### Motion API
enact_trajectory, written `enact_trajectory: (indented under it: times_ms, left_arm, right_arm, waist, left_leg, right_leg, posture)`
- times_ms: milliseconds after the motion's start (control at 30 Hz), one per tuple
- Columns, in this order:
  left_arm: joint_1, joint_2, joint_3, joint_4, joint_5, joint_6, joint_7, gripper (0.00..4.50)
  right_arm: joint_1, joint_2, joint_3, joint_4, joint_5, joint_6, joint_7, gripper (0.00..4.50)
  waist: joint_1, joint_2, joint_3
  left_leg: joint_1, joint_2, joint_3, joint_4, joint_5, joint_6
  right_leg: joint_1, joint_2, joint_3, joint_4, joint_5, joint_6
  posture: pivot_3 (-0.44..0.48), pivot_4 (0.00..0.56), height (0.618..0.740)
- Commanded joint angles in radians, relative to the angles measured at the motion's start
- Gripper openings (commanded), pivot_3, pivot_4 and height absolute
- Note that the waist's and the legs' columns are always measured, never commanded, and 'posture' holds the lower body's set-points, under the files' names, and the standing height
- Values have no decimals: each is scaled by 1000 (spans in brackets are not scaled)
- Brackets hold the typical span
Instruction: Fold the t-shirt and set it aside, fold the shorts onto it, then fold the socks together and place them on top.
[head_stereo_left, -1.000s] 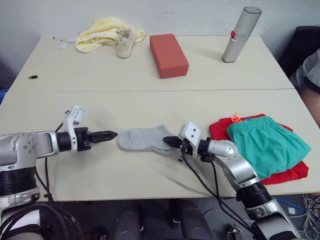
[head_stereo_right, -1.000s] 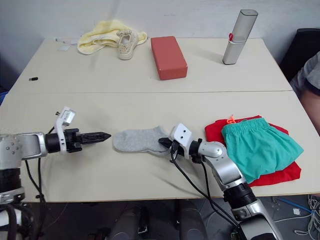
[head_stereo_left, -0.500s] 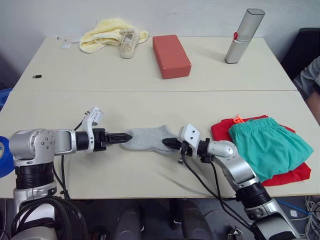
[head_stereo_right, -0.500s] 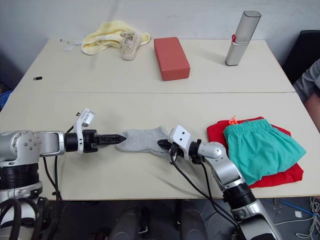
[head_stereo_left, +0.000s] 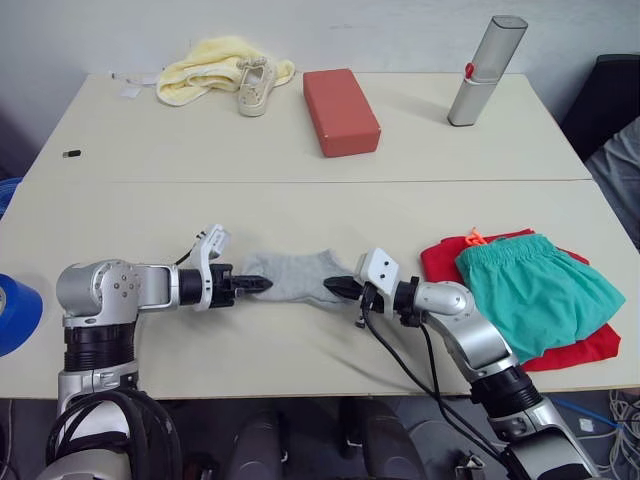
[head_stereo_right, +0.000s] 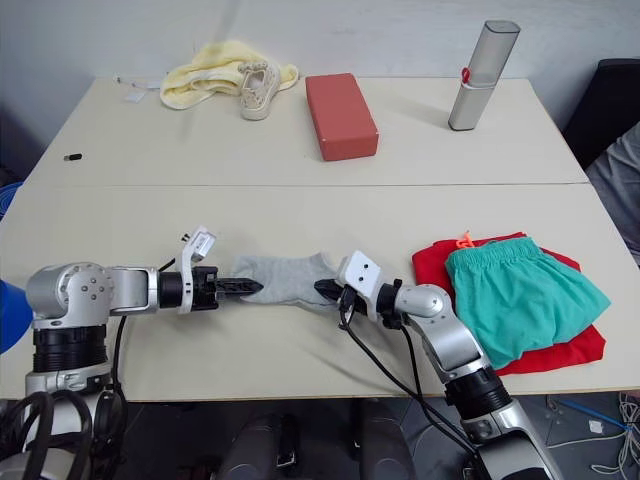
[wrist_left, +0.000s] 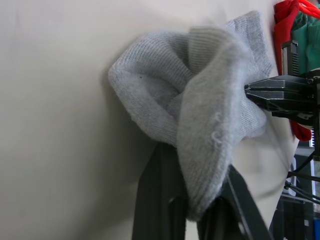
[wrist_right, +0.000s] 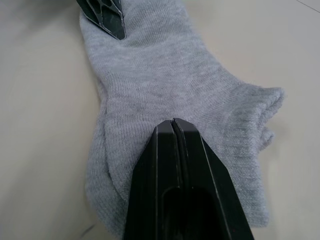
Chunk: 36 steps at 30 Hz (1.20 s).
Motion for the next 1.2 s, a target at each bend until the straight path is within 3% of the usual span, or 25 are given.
enact_trajectory:
  times_ms: [33, 400, 667, 900, 1100, 1200]
  left_arm:
    - [-32, 42, -18, -61, -21, -22, -35, 17]
    - [-162, 44, -196, -166, -29, -18, -68, 17]
    - [-226, -37, -304, -136, -8, -68, -79, 17]
    - [-222, -19, -364, -114, 14, -130, -116, 2104]
    - [-199, 3, -398, -123, 45, -306, -209, 4018]
    - [-190, 25, -424, -132, 51, -383, -286, 4018]
  right_arm:
    - [12, 2, -1, -31, -2, 8, -3, 0]
    - [22, 7, 5, -43, -4, 24, -10, 0]
    - [32, 9, 5, -58, -1, 34, -16, 0]
    - [36, 5, -10, -77, 4, 44, -25, 0]
    - [95, -69, -70, -212, 44, 97, -2, 0]
    - [162, -139, -129, -294, 77, 136, 8, 0]
  waist:
    - [0, 0, 0]
    - [-2, 0, 0]
    - [0, 0, 0]
    - [-1, 0, 0]
    - [3, 0, 0]
    - [5, 0, 0]
  left_leg:
    - [0, 0, 0, 0, 0, 0]
    - [0, 0, 0, 0, 0, -1]
    - [0, 0, 0, 0, 1, -1]
    - [0, 1, 0, 0, 2, -2]
    - [-1, 1, 0, 0, 2, -2]
    - [-1, 1, -1, 0, 2, -1]
  right_leg:
    - [0, 0, 0, 0, 0, 0]
    - [0, 1, 0, 0, 0, 0]
    - [0, 2, 1, 0, 0, 0]
    - [0, 3, 1, 0, 0, 0]
    - [0, 3, 1, 0, 0, 0]
    - [0, 3, 1, -1, 0, 0]
  posture:
    - [0, 150, 740]
    - [0, 150, 740]
    - [0, 150, 740]
    - [0, 150, 740]
    - [0, 150, 740]
    - [0, 150, 740]
